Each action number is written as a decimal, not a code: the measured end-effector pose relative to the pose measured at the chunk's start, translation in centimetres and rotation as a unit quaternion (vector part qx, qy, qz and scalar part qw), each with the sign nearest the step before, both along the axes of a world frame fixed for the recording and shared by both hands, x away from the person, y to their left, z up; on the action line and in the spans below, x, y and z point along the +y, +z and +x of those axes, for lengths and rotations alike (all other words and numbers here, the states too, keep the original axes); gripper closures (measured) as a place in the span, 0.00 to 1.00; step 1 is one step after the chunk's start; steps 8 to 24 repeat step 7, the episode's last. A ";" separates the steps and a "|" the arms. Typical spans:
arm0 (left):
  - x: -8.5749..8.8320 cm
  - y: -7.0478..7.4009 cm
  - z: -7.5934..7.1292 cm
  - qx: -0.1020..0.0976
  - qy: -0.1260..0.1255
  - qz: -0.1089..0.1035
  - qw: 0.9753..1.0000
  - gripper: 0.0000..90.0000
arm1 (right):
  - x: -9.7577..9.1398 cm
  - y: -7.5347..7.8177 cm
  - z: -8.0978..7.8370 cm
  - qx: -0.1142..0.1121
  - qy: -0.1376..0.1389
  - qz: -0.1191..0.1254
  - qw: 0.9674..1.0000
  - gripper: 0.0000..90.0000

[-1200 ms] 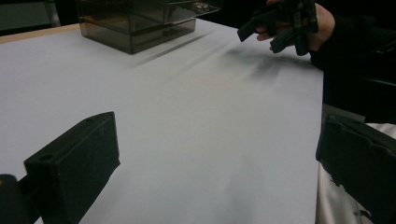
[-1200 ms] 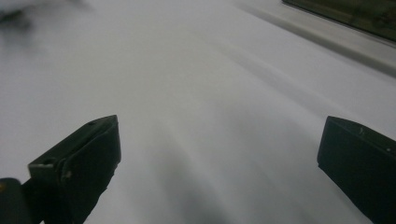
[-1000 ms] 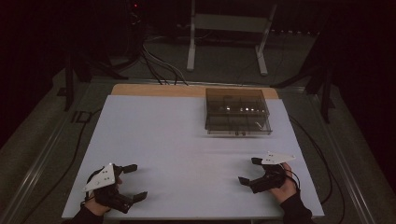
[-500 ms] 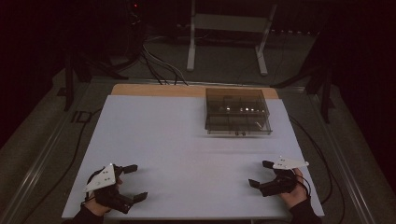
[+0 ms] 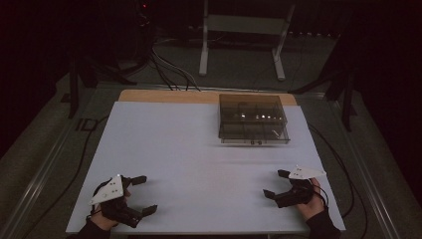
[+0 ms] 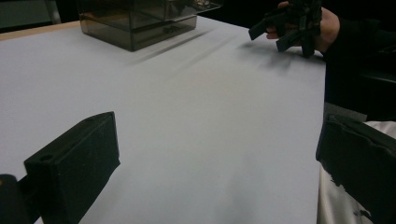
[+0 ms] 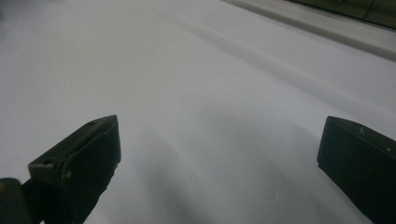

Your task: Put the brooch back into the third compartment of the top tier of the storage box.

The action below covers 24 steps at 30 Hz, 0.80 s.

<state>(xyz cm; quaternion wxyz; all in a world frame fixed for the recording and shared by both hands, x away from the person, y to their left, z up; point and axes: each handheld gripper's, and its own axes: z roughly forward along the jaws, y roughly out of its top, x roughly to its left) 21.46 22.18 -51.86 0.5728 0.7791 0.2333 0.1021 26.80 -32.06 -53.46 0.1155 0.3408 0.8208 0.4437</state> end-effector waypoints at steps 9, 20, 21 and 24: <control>0.0 0.0 0.0 0.001 0.001 -0.003 1.000 0.01 | 0.0 0.0 0.2 -0.002 -0.009 -0.002 1.000 0.00; 0.0 0.0 0.0 0.001 0.001 -0.003 1.000 0.01 | 0.0 0.0 0.2 -0.002 -0.009 -0.002 1.000 0.00; 0.0 0.0 0.0 0.001 0.001 -0.003 1.000 0.01 | 0.0 0.0 0.2 -0.002 -0.009 -0.002 1.000 0.00; 0.0 0.0 0.0 0.001 0.001 -0.003 1.000 0.01 | 0.0 0.0 0.2 -0.002 -0.009 -0.002 1.000 0.00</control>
